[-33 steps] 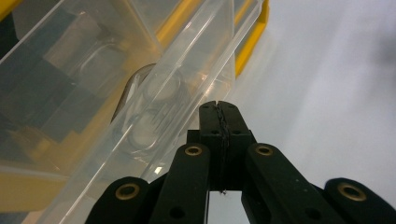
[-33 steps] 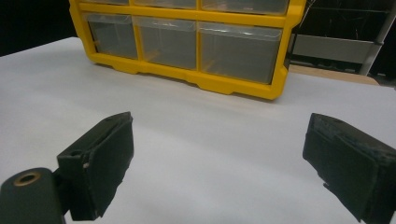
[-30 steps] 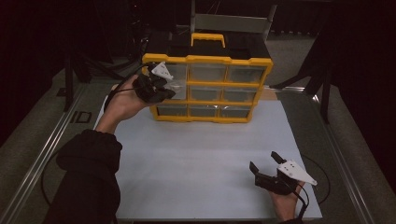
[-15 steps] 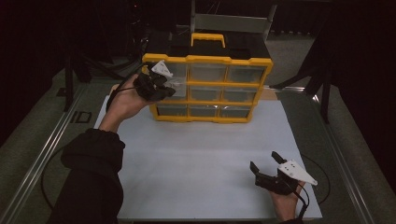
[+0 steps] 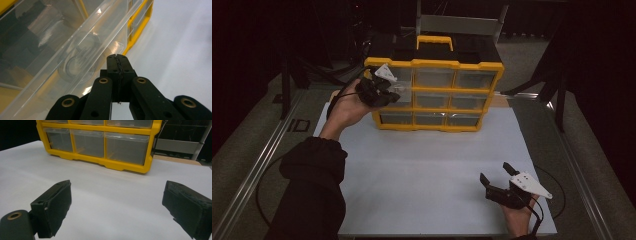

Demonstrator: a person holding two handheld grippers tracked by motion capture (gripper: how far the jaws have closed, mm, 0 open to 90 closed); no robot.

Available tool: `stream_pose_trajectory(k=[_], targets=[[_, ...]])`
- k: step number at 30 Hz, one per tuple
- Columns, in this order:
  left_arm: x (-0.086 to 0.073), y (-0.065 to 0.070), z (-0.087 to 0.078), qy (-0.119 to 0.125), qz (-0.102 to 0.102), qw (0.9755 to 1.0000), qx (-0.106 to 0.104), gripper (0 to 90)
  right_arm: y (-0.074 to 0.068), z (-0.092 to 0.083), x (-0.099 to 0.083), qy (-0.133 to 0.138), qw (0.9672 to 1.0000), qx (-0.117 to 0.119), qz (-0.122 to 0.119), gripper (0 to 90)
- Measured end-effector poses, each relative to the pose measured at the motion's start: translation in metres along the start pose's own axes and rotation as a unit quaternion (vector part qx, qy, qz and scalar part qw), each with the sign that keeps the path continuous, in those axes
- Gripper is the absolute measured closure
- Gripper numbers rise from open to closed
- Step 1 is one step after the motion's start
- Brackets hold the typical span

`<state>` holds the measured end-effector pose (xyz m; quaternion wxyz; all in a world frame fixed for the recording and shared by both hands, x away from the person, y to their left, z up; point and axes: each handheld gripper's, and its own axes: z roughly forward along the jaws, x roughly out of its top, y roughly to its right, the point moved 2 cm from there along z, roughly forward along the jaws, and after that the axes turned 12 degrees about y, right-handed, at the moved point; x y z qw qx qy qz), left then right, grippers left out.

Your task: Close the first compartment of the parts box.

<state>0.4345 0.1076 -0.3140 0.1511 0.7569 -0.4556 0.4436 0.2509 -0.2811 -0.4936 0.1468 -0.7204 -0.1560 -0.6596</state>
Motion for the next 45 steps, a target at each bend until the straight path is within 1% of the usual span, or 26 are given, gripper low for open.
stream_pose_trajectory(k=[8, 17, 21, 28, 34, 37, 38, 45], targets=[[-0.001, -0.004, 0.004, -0.004, -0.007, 1.0000, 0.005, 90.0, 0.000, 0.000, 0.000, -0.001, 1.0000, 0.000, 0.000, 8.6], [-0.004, -0.011, 0.005, 0.001, -0.021, 0.9997, 0.013, 90.0, 0.001, 0.000, 0.000, -0.002, 1.0000, 0.000, 0.000, 8.6], [-0.004, -0.013, 0.005, 0.001, -0.024, 0.9996, 0.016, 90.0, 0.000, 0.000, 0.000, -0.002, 1.0000, 0.000, -0.001, 8.7], [-0.002, -0.018, 0.009, 0.002, -0.027, 0.9994, 0.023, 90.0, 0.001, 0.000, 0.000, -0.001, 1.0000, 0.000, 0.001, 8.7], [0.000, -0.022, 0.014, 0.007, -0.040, 0.9989, 0.025, 90.0, 0.001, 0.000, 0.000, -0.001, 1.0000, 0.001, 0.002, 8.6], [0.000, -0.023, 0.016, 0.007, -0.042, 0.9987, 0.027, 90.0, 0.001, 0.000, 0.000, 0.001, 1.0000, -0.002, 0.001, 8.6], [0.000, -0.023, 0.017, 0.008, -0.044, 0.9986, 0.028, 90.0, 0.001, 0.000, 0.000, 0.000, 1.0000, 0.001, 0.000, 8.7], [-0.001, -0.026, 0.022, 0.004, -0.049, 0.9984, 0.029, 90.0, 0.002, -0.001, 0.000, 0.000, 1.0000, -0.003, 0.002, 8.6]])
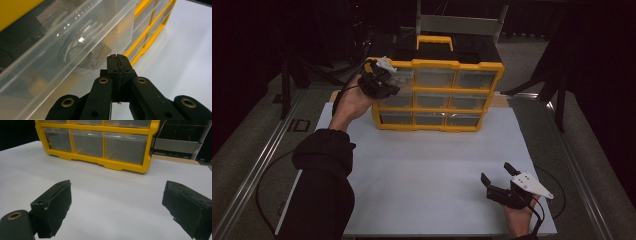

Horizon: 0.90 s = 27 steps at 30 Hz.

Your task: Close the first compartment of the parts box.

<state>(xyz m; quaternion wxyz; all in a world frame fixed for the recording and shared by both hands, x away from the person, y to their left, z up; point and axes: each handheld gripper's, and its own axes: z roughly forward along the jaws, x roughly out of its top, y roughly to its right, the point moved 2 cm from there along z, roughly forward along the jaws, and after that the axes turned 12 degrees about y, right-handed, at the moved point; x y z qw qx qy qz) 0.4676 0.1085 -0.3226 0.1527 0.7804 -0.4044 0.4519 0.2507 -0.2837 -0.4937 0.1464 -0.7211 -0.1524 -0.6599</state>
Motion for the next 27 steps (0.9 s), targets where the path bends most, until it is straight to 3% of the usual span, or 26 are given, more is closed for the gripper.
stream_pose_trajectory(k=[18, 27], targets=[[-0.001, -0.008, 0.004, 0.004, -0.021, 0.9997, 0.007, 90.0, 0.001, -0.002, 0.001, -0.001, 1.0000, -0.004, -0.001, 8.7], [-0.001, -0.011, 0.007, -0.004, -0.021, 0.9997, 0.009, 90.0, 0.001, -0.002, 0.001, 0.000, 1.0000, -0.003, -0.001, 8.7]])
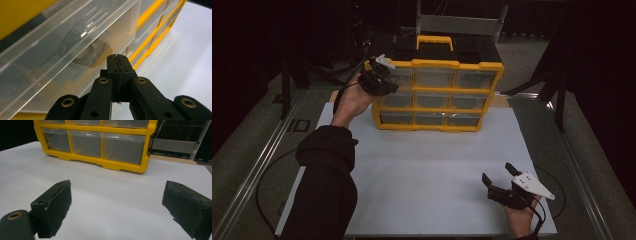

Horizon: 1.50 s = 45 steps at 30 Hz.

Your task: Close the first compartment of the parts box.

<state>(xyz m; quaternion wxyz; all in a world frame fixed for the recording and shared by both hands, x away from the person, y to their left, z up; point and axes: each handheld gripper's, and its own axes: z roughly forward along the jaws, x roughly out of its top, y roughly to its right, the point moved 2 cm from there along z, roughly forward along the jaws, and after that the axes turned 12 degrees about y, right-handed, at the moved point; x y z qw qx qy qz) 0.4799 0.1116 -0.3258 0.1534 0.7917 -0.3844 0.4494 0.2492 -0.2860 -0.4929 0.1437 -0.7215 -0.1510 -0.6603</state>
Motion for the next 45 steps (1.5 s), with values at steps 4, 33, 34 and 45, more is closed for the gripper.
stream_pose_trajectory(k=[4, 33, 34, 45], targets=[[0.000, -0.002, 0.001, 0.001, -0.001, 1.0000, 0.004, 90.0, 0.000, 0.000, 0.000, 0.000, 1.0000, 0.000, 0.000, 8.7], [-0.003, -0.007, 0.004, 0.003, -0.015, 0.9997, 0.017, 90.0, 0.001, 0.000, -0.001, -0.001, 1.0000, -0.001, 0.001, 8.7], [-0.003, -0.006, 0.004, 0.001, -0.011, 0.9998, 0.015, 90.0, 0.001, 0.000, -0.001, -0.001, 1.0000, -0.001, 0.001, 8.7], [-0.013, 0.002, 0.002, 0.005, -0.006, 1.0000, 0.000, 89.8, 0.000, 0.000, -0.001, -0.001, 1.0000, 0.000, 0.001, 8.7]])
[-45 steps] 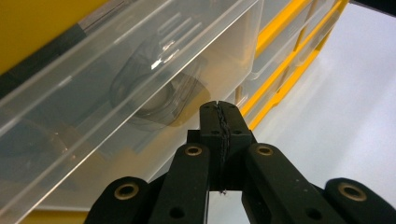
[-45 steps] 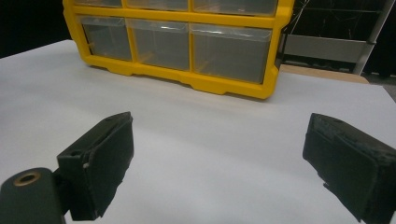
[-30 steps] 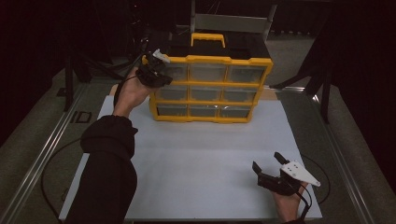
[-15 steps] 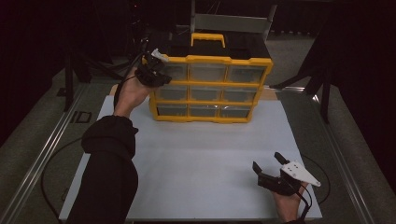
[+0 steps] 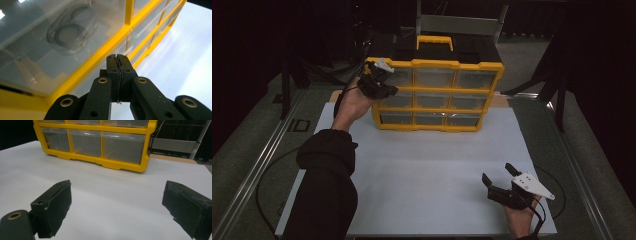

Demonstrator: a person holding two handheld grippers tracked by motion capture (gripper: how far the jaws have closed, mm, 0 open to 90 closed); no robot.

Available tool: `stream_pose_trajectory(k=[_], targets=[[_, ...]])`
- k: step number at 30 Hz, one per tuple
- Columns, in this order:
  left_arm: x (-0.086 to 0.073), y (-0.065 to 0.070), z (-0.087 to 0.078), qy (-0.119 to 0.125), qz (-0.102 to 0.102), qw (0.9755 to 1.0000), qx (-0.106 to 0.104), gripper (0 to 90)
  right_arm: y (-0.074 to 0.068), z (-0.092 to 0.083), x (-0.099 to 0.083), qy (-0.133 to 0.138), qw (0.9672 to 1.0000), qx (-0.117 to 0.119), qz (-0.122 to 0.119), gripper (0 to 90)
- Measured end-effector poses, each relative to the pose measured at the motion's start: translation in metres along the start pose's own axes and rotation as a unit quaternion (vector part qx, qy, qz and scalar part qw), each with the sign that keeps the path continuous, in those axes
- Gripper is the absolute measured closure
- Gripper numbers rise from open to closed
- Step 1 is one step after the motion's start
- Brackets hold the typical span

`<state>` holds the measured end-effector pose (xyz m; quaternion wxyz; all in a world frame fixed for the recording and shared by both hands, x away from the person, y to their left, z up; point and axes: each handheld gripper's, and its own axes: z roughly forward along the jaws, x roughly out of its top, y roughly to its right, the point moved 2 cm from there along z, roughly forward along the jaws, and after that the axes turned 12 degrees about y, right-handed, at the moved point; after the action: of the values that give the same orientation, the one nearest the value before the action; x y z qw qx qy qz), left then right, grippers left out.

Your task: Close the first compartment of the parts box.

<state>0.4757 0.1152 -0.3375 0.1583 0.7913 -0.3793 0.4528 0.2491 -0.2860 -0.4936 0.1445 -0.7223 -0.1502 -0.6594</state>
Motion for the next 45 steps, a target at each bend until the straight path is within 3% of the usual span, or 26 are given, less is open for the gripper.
stream_pose_trajectory(k=[7, 11, 18, 22, 30, 34, 35, 36, 39, 45], targets=[[-0.008, 0.004, -0.005, 0.001, 0.004, 0.9999, -0.011, 85.7, -0.001, 0.000, 0.000, -0.001, 1.0000, 0.000, -0.001, 8.7], [-0.014, 0.011, -0.008, -0.005, 0.017, 0.9998, -0.014, 79.7, -0.001, 0.000, 0.000, -0.001, 1.0000, 0.002, -0.001, 8.7], [-0.024, 0.022, -0.018, -0.001, 0.022, 0.9994, -0.026, 63.1, -0.002, 0.001, 0.000, -0.001, 1.0000, 0.003, -0.002, 8.7], [-0.032, 0.031, -0.022, 0.012, 0.024, 0.9985, -0.047, 52.4, -0.002, 0.001, 0.000, 0.000, 1.0000, 0.001, -0.002, 8.7], [-0.053, 0.047, -0.026, 0.017, 0.029, 0.9991, -0.025, 26.9, -0.002, 0.001, 0.000, -0.001, 1.0000, 0.002, -0.001, 8.7], [-0.061, 0.050, -0.028, 0.023, 0.017, 0.9995, -0.016, 16.2, -0.003, 0.001, 0.000, -0.001, 1.0000, 0.004, -0.003, 8.7], [-0.076, 0.052, -0.030, 0.034, -0.010, 0.9993, -0.011, 16.2, -0.003, 0.001, 0.000, -0.001, 1.0000, 0.004, -0.003, 8.7], [-0.080, 0.052, -0.032, 0.032, -0.013, 0.9993, -0.015, 8.4, -0.003, 0.001, 0.000, -0.002, 1.0000, 0.007, -0.004, 8.7], [-0.092, 0.056, -0.035, 0.036, -0.027, 0.9989, -0.016, 0.9, -0.003, 0.001, 0.000, -0.002, 1.0000, 0.007, -0.004, 8.7], [-0.112, 0.066, -0.044, 0.051, -0.035, 0.9981, -0.002, 0.3, -0.005, 0.002, 0.000, -0.002, 1.0000, 0.007, -0.005, 8.7]])
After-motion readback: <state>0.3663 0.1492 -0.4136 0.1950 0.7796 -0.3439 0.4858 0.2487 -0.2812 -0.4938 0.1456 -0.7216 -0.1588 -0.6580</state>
